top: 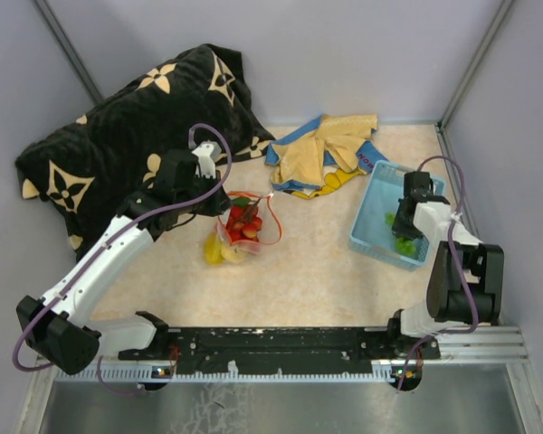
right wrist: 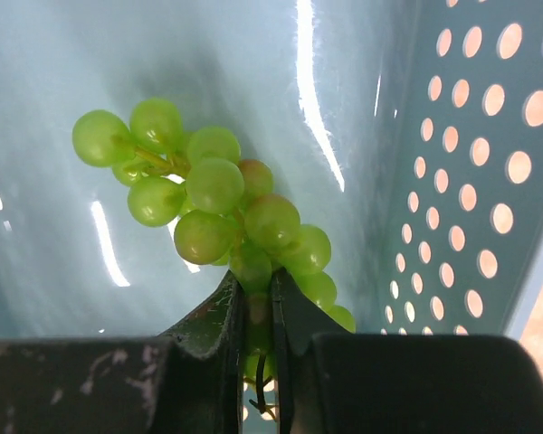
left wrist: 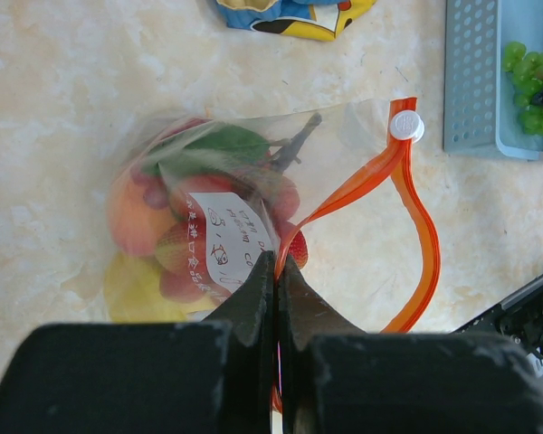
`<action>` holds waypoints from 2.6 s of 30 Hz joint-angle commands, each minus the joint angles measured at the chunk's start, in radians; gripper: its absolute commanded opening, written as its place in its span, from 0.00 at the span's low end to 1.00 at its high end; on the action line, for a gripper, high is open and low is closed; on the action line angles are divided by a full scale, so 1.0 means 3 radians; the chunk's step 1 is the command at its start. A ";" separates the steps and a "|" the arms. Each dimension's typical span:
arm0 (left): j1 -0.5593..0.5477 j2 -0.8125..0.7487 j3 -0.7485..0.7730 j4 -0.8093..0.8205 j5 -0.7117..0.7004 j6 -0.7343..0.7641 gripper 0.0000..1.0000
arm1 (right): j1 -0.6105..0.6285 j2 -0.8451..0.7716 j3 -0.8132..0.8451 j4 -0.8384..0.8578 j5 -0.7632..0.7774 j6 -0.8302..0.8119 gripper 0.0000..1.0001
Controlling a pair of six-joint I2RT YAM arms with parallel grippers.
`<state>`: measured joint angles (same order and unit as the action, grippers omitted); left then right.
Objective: Place the food in the zip-top bag and seal the zipper
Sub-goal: Pick up the fake fruit from the bin, then place the fake fruit in the zipper food storage bag.
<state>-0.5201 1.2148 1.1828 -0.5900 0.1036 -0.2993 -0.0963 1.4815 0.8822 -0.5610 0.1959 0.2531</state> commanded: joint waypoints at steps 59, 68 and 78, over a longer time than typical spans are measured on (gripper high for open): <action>0.0012 -0.0010 -0.0020 0.0259 0.0229 0.0004 0.00 | 0.4160 -0.0203 0.1944 -0.0304 0.1186 -0.1484 0.00; 0.0009 -0.0016 -0.0039 0.0278 0.0297 -0.0048 0.00 | 0.4440 -0.0117 0.1558 0.0290 0.1652 -0.1915 0.00; 0.0011 -0.0011 -0.0047 0.0310 0.0368 -0.0074 0.00 | 0.4533 0.0111 0.1539 0.0621 0.1427 -0.2143 0.00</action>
<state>-0.5201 1.2175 1.1679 -0.5461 0.1860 -0.3134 1.2526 1.4937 1.3350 -0.4652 0.6380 -0.3386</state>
